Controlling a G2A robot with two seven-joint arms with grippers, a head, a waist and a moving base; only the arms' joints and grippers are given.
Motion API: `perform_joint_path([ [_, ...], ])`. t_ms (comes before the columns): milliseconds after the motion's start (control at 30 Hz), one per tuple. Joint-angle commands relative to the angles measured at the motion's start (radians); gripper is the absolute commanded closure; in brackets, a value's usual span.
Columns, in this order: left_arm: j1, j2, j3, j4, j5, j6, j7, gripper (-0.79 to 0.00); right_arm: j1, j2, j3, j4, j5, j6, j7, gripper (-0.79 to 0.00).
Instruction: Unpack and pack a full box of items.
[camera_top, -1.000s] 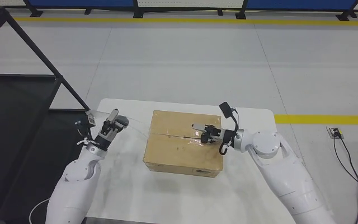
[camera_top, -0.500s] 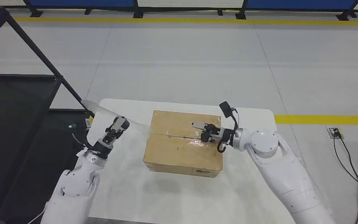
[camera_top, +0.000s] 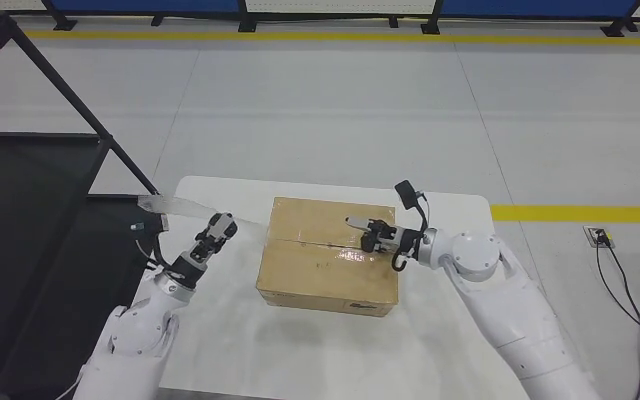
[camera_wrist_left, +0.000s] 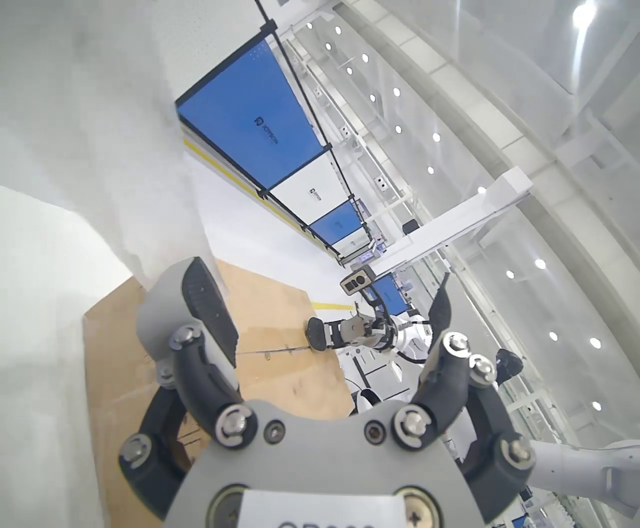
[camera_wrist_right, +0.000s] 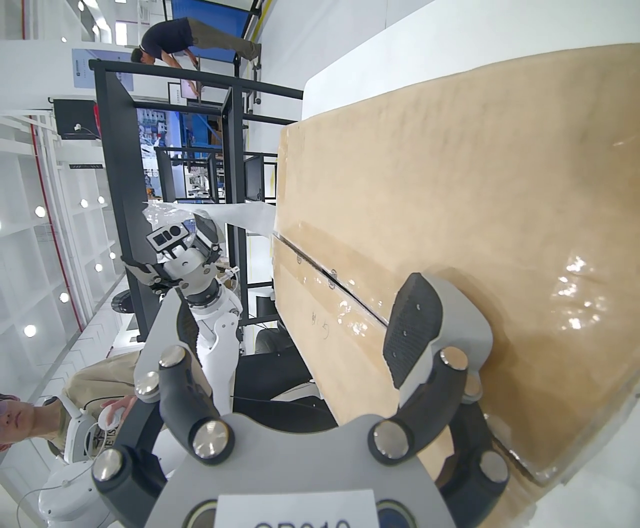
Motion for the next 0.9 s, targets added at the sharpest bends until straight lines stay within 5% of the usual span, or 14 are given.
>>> perform_joint_path([
  [0, 0.030, 0.006, -0.029, 0.024, -0.017, 0.021, -0.020, -0.785, 0.001, 0.000, 0.002, 0.005, 0.001, -0.002, 0.002, -0.785],
  [300, 0.194, 0.035, -0.192, -0.038, 0.005, 0.072, -0.054, -0.785, 0.042, -0.011, -0.028, 0.043, 0.008, -0.015, 0.022, -0.785],
  [467, 0.254, 0.061, -0.279, -0.125, 0.355, 0.108, -0.057, -0.785, 0.071, -0.021, -0.051, 0.073, 0.013, -0.031, 0.032, -0.785],
  [567, 0.281, 0.073, -0.284, -0.180, 0.581, 0.135, -0.082, -0.785, 0.084, -0.026, -0.062, 0.088, 0.015, -0.042, 0.034, -0.785],
  [867, 0.297, 0.073, -0.272, -0.214, 0.585, 0.148, -0.116, -0.785, 0.082, -0.028, -0.058, 0.117, 0.021, -0.068, 0.030, -0.785],
])
